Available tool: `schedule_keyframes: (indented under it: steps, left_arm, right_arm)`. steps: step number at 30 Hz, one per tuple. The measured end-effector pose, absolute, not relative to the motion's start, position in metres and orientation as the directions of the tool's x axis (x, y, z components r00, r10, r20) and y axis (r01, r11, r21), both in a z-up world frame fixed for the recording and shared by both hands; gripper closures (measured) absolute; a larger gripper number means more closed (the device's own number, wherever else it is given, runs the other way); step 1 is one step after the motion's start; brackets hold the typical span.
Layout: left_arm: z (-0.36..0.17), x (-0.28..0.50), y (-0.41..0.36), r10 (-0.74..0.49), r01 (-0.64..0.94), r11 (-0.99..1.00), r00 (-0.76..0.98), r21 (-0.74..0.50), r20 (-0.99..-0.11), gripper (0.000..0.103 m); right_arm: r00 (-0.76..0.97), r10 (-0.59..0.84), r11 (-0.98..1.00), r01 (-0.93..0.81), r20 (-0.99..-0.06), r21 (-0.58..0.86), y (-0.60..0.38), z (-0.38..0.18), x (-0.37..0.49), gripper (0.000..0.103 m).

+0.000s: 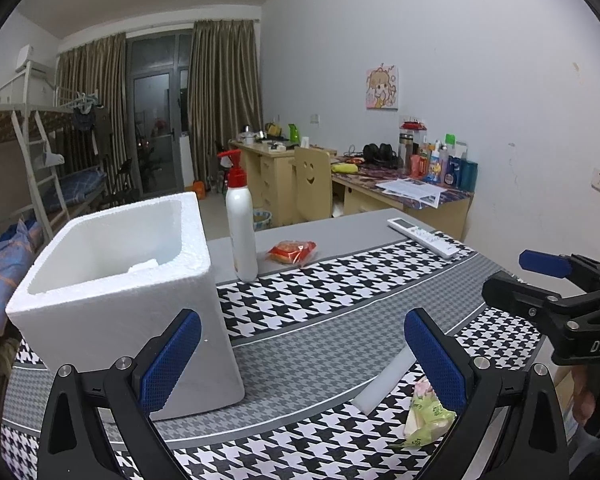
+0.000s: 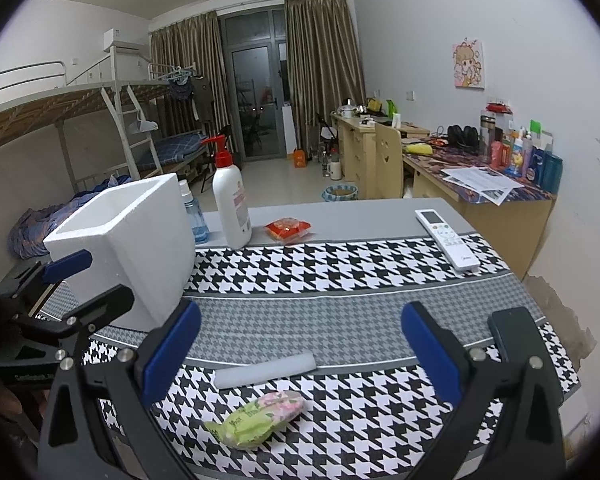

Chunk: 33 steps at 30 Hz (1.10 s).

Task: Organize soft objects
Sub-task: 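Withdraw both tools from the box back over the table, then reach the left tool to the white foam stick while the right tool reaches the green packet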

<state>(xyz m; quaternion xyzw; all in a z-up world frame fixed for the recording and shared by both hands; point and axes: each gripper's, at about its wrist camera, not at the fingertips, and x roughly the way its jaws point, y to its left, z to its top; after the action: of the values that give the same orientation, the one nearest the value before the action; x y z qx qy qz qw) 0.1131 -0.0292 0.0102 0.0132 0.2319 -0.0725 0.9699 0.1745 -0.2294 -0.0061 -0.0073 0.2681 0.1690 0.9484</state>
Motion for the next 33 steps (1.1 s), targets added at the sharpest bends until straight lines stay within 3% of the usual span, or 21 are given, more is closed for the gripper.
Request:
schedule_keyframes:
  steps: [33]
  left_arm:
    - [-0.041,0.148,-0.060,-0.214,0.291,0.956,0.770,0.032,-0.601,0.001]
  right_arm:
    - [0.738,0.305,0.949,-0.289,-0.603,0.125,-0.246,-0.051,0.176,0.001]
